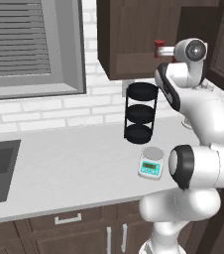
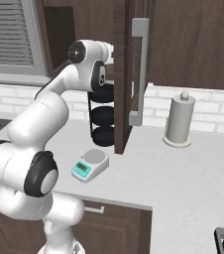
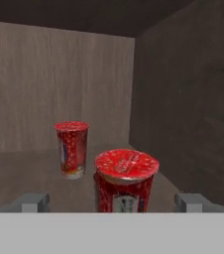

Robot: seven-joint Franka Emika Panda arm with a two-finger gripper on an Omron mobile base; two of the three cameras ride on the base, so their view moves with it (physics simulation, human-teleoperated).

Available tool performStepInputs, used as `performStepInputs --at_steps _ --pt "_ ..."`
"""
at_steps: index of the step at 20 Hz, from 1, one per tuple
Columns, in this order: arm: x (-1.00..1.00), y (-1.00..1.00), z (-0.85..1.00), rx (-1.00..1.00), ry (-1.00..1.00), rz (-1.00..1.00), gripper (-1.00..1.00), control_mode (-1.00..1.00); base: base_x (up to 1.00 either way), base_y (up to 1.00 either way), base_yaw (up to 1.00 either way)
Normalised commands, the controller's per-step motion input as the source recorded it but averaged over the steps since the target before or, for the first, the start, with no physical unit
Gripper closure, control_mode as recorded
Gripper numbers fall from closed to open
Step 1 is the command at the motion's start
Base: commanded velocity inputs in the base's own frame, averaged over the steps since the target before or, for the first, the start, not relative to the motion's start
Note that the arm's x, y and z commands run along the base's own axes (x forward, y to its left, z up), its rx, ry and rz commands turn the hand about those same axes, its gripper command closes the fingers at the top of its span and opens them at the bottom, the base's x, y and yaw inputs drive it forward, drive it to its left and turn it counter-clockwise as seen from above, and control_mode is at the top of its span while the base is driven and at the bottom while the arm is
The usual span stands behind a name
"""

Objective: Pick the yogurt and place it on the digital scale for weighing, and close the cabinet.

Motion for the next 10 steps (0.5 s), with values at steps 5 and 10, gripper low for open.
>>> performStepInputs --at_steps 5,10 --pt "0.23 -0.1 0.0 0.0 0.0 0.0 -1.0 -1.0 0.0 0.0 0.0" --pt "0.11 -0.1 0.0 0.0 0.0 0.0 -1.0 -1.0 0.0 0.0 0.0"
